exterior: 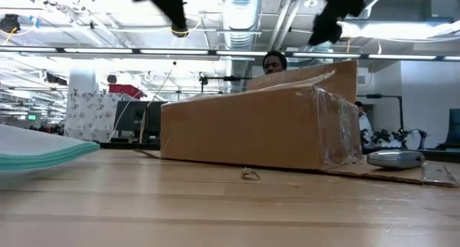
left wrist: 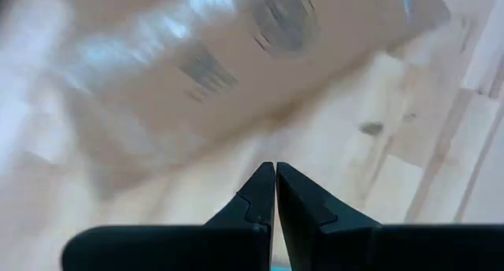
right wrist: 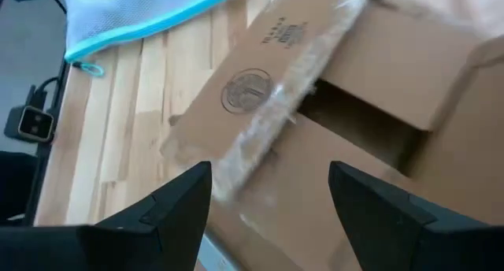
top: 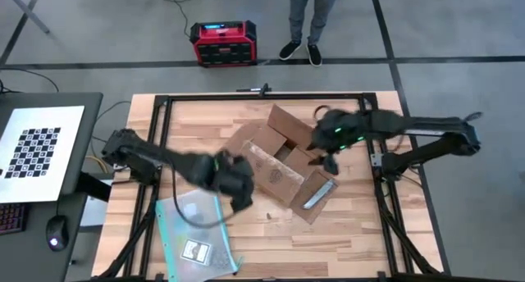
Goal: Unpack boxes
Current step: Break down the cardboard box until it is fully flat
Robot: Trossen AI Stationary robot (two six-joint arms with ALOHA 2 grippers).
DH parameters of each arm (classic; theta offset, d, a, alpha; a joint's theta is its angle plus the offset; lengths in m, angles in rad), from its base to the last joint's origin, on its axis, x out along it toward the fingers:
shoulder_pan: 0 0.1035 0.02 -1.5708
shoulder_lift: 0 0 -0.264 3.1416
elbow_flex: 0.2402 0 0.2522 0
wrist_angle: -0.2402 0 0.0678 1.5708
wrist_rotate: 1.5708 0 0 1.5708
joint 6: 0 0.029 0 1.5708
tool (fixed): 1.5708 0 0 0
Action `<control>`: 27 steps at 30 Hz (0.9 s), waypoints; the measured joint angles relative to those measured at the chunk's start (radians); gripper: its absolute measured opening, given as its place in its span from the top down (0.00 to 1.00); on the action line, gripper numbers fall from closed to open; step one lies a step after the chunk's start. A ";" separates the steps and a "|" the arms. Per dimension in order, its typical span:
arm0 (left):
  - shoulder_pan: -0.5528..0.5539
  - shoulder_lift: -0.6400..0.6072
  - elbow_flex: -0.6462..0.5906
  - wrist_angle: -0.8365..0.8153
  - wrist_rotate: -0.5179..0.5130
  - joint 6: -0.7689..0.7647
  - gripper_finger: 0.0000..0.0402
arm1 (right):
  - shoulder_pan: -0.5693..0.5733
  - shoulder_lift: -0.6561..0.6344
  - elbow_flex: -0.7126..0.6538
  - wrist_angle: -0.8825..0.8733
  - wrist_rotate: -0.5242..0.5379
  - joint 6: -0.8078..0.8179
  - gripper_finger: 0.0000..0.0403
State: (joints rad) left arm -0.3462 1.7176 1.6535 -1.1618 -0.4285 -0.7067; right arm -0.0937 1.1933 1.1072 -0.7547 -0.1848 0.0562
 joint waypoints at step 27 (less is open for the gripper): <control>0.047 0.003 -0.809 1.321 -0.041 0.307 1.00 | 0.081 0.402 0.001 0.328 -0.070 0.443 0.38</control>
State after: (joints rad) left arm -0.2992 1.7206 0.8448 0.1590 -0.4700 -0.3992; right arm -0.0130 1.5950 1.1080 -0.4271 -0.2553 0.4996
